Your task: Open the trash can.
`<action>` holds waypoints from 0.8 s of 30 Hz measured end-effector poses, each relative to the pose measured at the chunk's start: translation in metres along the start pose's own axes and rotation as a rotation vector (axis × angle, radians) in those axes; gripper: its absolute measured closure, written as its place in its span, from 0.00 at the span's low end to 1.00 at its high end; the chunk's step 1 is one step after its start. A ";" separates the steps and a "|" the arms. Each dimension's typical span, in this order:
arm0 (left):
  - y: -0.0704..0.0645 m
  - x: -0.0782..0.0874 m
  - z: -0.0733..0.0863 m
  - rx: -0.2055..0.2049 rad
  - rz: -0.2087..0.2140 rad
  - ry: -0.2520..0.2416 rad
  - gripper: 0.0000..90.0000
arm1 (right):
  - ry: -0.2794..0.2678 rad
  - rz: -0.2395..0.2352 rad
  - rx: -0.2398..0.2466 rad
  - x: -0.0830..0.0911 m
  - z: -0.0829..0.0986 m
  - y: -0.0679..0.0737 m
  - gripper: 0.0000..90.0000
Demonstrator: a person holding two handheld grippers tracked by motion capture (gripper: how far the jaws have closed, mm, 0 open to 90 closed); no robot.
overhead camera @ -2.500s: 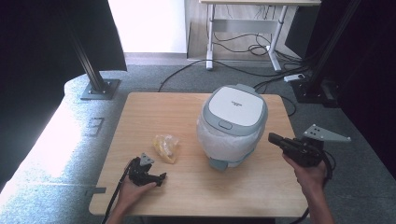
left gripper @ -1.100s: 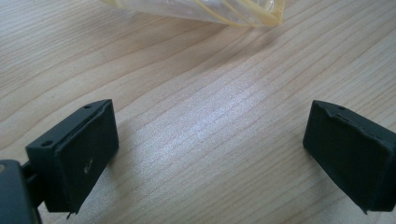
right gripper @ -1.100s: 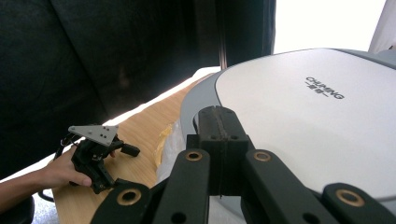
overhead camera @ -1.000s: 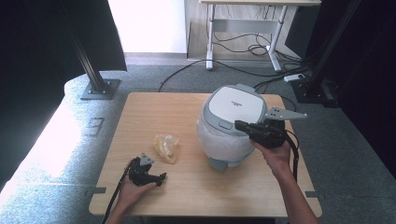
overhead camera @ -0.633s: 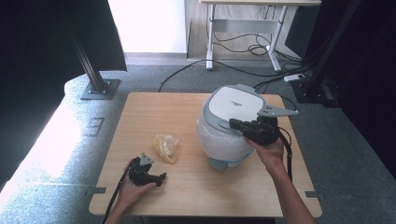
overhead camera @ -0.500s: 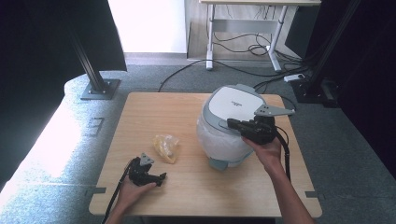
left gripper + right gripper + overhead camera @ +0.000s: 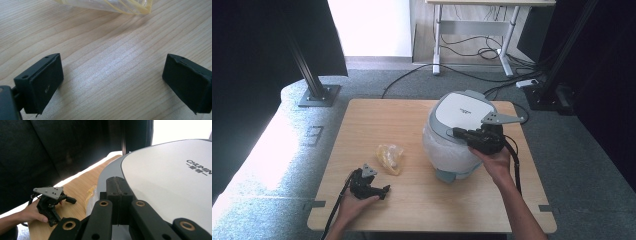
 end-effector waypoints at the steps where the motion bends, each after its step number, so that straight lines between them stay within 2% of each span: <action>1: 0.000 0.000 0.000 0.000 0.000 0.000 0.03 | 0.000 0.000 0.000 0.000 0.000 0.000 1.00; 24: 0.000 0.000 0.000 0.000 0.000 0.000 0.03 | -0.001 -0.016 -0.003 0.001 0.002 -0.001 1.00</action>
Point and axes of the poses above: each handheld gripper's, and its own axes: x roughly backward along the jaws, z roughly out of its underside, y roughly to its left, the point moved 3 cm from there along -x, roughly forward along the jaws, and after that the axes turned 2 degrees about -z, right-handed, at the moved point
